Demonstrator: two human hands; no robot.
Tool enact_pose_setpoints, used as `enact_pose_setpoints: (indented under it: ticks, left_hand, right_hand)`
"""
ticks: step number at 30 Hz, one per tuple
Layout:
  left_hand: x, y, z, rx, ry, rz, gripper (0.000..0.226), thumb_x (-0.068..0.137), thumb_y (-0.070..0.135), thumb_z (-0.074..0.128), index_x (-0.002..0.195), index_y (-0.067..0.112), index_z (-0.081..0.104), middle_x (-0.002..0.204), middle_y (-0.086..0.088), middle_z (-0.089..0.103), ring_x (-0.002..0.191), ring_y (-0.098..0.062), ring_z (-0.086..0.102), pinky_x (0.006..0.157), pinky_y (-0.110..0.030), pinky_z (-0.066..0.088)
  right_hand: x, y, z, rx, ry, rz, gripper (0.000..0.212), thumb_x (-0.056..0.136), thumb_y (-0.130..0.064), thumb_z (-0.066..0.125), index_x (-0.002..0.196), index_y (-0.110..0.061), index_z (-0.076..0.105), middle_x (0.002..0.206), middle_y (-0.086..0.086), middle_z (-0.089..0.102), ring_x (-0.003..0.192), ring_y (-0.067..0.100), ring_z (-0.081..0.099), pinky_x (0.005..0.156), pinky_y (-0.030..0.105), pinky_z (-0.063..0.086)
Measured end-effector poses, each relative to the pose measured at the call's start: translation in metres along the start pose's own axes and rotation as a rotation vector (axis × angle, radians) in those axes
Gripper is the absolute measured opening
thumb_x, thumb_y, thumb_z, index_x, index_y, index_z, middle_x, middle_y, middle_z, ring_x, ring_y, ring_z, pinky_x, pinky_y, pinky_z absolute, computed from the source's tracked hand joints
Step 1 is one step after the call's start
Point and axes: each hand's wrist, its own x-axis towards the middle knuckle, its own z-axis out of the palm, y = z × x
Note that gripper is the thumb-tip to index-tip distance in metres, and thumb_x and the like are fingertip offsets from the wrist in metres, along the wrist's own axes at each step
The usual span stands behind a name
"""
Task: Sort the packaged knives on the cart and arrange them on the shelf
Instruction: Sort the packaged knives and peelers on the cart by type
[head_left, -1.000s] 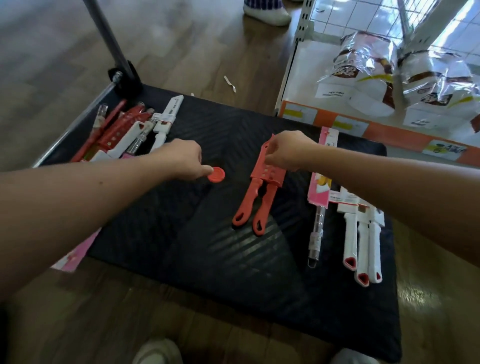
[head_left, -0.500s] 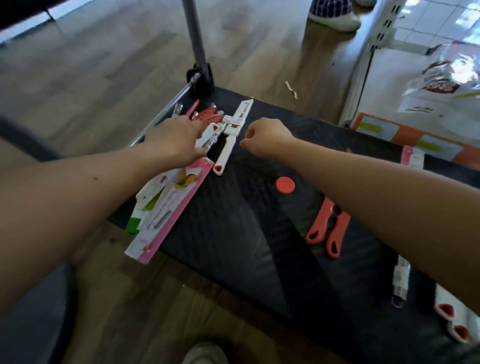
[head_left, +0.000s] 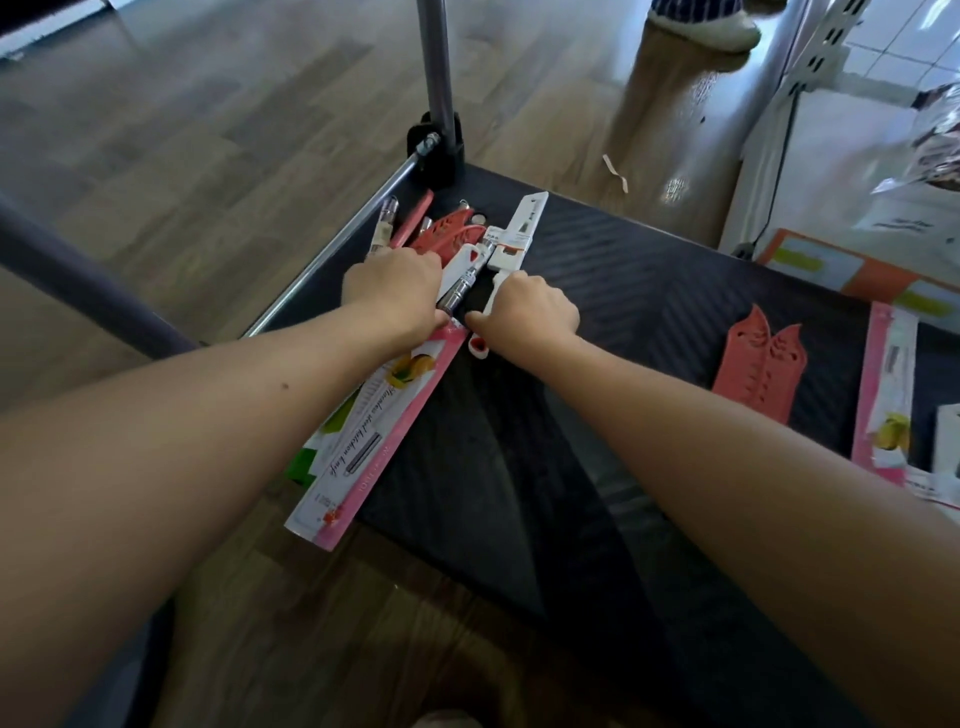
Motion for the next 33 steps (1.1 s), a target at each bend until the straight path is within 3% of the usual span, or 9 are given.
enact_pose_setpoints:
  ticks: [5, 9, 11, 14, 19, 23, 27, 29, 33]
  left_hand:
    - [0.005, 0.004, 0.011, 0.038, 0.003, -0.018, 0.032, 0.091, 0.017, 0.058, 0.119, 0.006, 0.049, 0.123, -0.016, 0.051, 0.112, -0.033, 0.053, 0.081, -0.041, 0.046]
    - [0.003, 0.005, 0.012, -0.061, -0.031, -0.005, 0.031, 0.092, 0.028, 0.056, 0.117, 0.010, 0.052, 0.116, -0.014, 0.059, 0.104, -0.033, 0.058, 0.076, -0.040, 0.045]
    - [0.002, 0.003, 0.009, -0.090, -0.025, 0.009, 0.032, 0.093, 0.033, 0.052, 0.118, 0.012, 0.054, 0.114, -0.013, 0.060, 0.103, -0.033, 0.058, 0.077, -0.040, 0.045]
    - [0.001, 0.003, 0.006, -0.142, 0.000, 0.029, 0.030, 0.094, 0.032, 0.051, 0.117, 0.015, 0.055, 0.112, -0.011, 0.061, 0.100, -0.030, 0.058, 0.073, -0.038, 0.044]
    - [0.006, 0.026, -0.007, -0.245, 0.145, 0.066, 0.025, 0.093, 0.031, 0.053, 0.110, 0.013, 0.058, 0.109, -0.011, 0.063, 0.098, -0.028, 0.057, 0.067, -0.034, 0.036]
    - [0.011, 0.051, -0.019, -0.301, 0.253, 0.178, 0.023, 0.092, 0.029, 0.055, 0.110, 0.016, 0.059, 0.107, -0.010, 0.064, 0.098, -0.031, 0.058, 0.077, -0.037, 0.048]
    - [0.018, 0.077, -0.024, -0.160, 0.485, 0.418, 0.022, 0.092, 0.027, 0.048, 0.107, 0.016, 0.062, 0.098, -0.008, 0.065, 0.089, -0.032, 0.061, 0.068, -0.036, 0.043]
    - [0.018, 0.089, -0.027, -0.068, 0.637, 0.622, 0.028, 0.086, 0.027, 0.043, 0.093, 0.015, 0.067, 0.079, -0.007, 0.068, 0.067, -0.029, 0.064, 0.054, -0.031, 0.039]
    - [0.015, 0.115, -0.034, 0.053, 0.700, 0.866, 0.024, 0.081, 0.027, 0.047, 0.082, 0.020, 0.070, 0.074, 0.001, 0.070, 0.059, -0.022, 0.066, 0.048, -0.027, 0.045]
  right_hand:
    - [0.002, 0.003, -0.004, 0.053, -0.052, 0.008, 0.036, 0.086, -0.033, 0.059, 0.109, -0.005, 0.058, 0.116, 0.010, 0.059, 0.105, 0.030, 0.059, 0.066, 0.030, 0.039]
    - [0.002, 0.016, -0.018, 0.100, -0.091, 0.072, 0.033, 0.086, -0.029, 0.061, 0.065, -0.011, 0.043, 0.105, 0.011, 0.060, 0.097, 0.030, 0.064, 0.068, 0.031, 0.049]
    - [0.002, 0.023, -0.024, 0.131, -0.101, 0.080, 0.036, 0.085, -0.027, 0.062, 0.061, -0.013, 0.038, 0.091, 0.009, 0.057, 0.090, 0.030, 0.065, 0.071, 0.033, 0.054]
    - [0.003, 0.033, -0.032, 0.216, -0.139, 0.099, 0.031, 0.083, -0.023, 0.065, 0.064, -0.011, 0.043, 0.092, 0.013, 0.062, 0.085, 0.030, 0.067, 0.075, 0.038, 0.059]
    - [-0.001, 0.049, -0.051, 0.494, -0.283, 0.272, 0.021, 0.084, -0.012, 0.069, 0.095, -0.001, 0.055, 0.078, 0.012, 0.060, 0.058, 0.018, 0.060, 0.040, 0.023, 0.053]
    - [-0.010, 0.068, -0.066, 0.591, -0.327, 0.341, 0.016, 0.086, -0.010, 0.065, 0.091, -0.003, 0.052, 0.070, 0.008, 0.058, 0.057, 0.014, 0.057, 0.038, 0.019, 0.050]
    - [-0.024, 0.101, -0.086, 0.609, -0.296, 0.363, 0.026, 0.087, -0.011, 0.064, 0.109, 0.001, 0.058, 0.068, 0.006, 0.058, 0.055, 0.011, 0.056, 0.037, 0.015, 0.049]
    - [-0.032, 0.120, -0.095, 0.609, -0.270, 0.394, 0.029, 0.086, -0.011, 0.065, 0.111, 0.004, 0.060, 0.068, 0.006, 0.059, 0.055, 0.011, 0.057, 0.036, 0.015, 0.049]
    - [-0.047, 0.159, -0.109, 0.607, -0.222, 0.448, 0.033, 0.084, -0.015, 0.068, 0.110, 0.003, 0.060, 0.072, 0.005, 0.059, 0.056, 0.011, 0.056, 0.042, 0.019, 0.048]
